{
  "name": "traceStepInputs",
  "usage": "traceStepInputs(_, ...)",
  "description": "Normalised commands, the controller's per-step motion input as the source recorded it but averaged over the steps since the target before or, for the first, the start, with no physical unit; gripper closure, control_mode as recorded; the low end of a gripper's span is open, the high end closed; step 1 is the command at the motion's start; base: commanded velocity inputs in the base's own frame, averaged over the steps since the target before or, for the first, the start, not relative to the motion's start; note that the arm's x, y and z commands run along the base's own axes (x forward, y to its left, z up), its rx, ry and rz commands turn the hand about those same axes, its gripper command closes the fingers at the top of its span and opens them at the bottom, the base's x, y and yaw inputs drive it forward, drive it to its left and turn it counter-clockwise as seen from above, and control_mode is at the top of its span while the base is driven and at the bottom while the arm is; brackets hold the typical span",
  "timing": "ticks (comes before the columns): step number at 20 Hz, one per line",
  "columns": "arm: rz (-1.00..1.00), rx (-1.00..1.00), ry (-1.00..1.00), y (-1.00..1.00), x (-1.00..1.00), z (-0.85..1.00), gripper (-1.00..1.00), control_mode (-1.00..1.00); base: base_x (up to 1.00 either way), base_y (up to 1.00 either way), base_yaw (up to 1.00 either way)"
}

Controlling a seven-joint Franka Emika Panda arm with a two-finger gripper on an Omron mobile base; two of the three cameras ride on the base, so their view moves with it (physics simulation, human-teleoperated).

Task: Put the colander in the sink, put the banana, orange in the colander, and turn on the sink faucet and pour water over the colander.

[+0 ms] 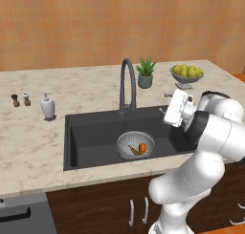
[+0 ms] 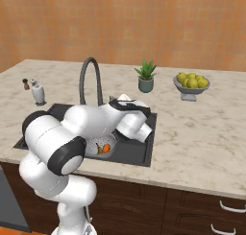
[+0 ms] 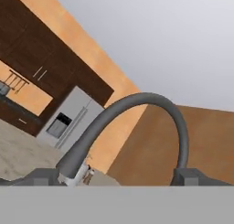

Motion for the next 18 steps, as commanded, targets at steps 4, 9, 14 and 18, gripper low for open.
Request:
traceStepInputs(4, 0.0, 0.23, 0.34, 0.0, 0.27, 0.12, -1.0, -1.0, 0.0, 0.0, 0.0)
traceStepInputs(9, -0.01, 0.08, 0.26, 0.03, 0.33, 0.0, -1.0, -1.0, 0.0, 0.0, 0.0)
traceStepInputs(14, -0.04, 0.0, -0.02, 0.19, 0.19, -0.16, -1.0, -1.0, 0.0, 0.0, 0.0)
traceStepInputs(18, 0.0, 0.0, 0.0, 0.2, 0.3, -0.36, -1.0, -1.0, 0.0, 0.0, 0.0)
